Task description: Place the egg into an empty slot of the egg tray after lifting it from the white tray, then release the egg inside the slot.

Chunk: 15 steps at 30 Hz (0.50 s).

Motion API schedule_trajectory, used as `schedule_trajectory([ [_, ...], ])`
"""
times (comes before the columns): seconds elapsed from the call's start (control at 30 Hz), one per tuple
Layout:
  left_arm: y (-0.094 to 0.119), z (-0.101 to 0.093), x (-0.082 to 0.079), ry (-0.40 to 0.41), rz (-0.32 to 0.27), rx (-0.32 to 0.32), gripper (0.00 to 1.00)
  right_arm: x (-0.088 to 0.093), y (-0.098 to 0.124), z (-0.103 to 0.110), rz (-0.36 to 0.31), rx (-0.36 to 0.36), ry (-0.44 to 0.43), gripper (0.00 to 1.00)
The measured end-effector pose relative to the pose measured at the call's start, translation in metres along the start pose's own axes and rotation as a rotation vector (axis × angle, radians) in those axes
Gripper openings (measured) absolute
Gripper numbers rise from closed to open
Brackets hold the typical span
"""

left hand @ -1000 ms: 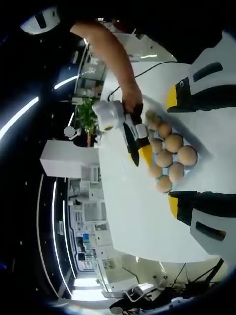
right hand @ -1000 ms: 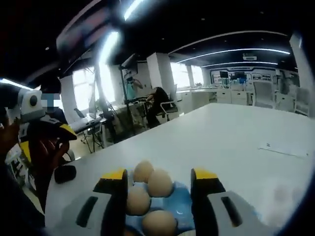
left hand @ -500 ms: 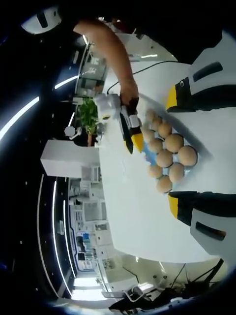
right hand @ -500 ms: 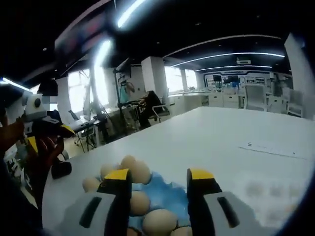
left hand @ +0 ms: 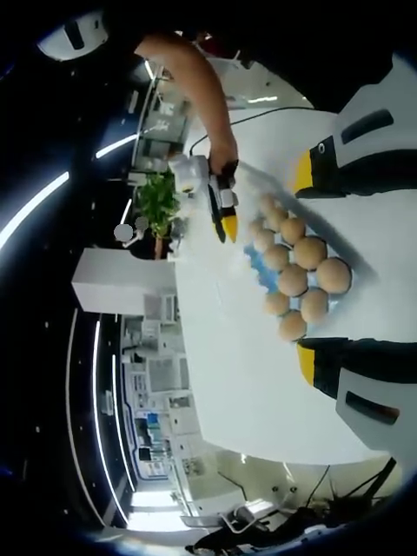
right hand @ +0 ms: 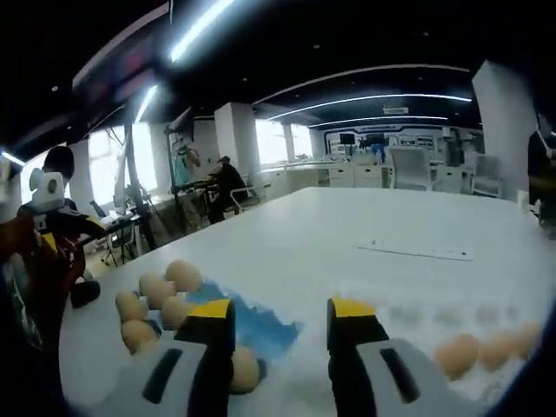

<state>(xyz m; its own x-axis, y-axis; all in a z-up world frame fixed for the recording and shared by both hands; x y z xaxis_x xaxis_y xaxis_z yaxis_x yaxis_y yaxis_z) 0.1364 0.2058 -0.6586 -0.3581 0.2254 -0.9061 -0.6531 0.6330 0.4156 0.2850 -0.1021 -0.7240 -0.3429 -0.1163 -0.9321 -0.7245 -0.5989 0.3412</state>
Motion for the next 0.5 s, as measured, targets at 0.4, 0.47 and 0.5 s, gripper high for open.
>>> schedule_trajectory([
  [0.4,-0.004,-0.001,-0.004,-0.009,-0.001,0.007,0.65,0.013,0.056,-0.074,0.020,0.202,-0.022,0.43],
  [0.47,-0.005,-0.002,-0.005,-0.011,-0.001,0.011,0.65,0.014,0.061,-0.083,0.031,0.232,-0.016,0.42],
  [0.5,-0.006,-0.002,-0.006,-0.012,-0.002,0.013,0.65,0.015,0.062,-0.085,0.029,0.236,-0.016,0.42],
])
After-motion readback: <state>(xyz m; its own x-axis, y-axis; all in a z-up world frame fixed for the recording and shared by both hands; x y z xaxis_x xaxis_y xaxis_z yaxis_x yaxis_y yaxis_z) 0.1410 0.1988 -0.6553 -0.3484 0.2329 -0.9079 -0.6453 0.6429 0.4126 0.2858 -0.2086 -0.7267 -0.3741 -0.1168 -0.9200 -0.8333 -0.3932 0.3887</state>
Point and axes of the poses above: the point that each gripper's makers call its tool centre point, and the gripper's own axes: y roughly backward along the fingers, z roughly to its left, x roughly out of its underside, the point moved 6 cm from there along y, roughly backward along the fingers, and after that the axes turned 4 degrees about z, right-handed, at the moved point
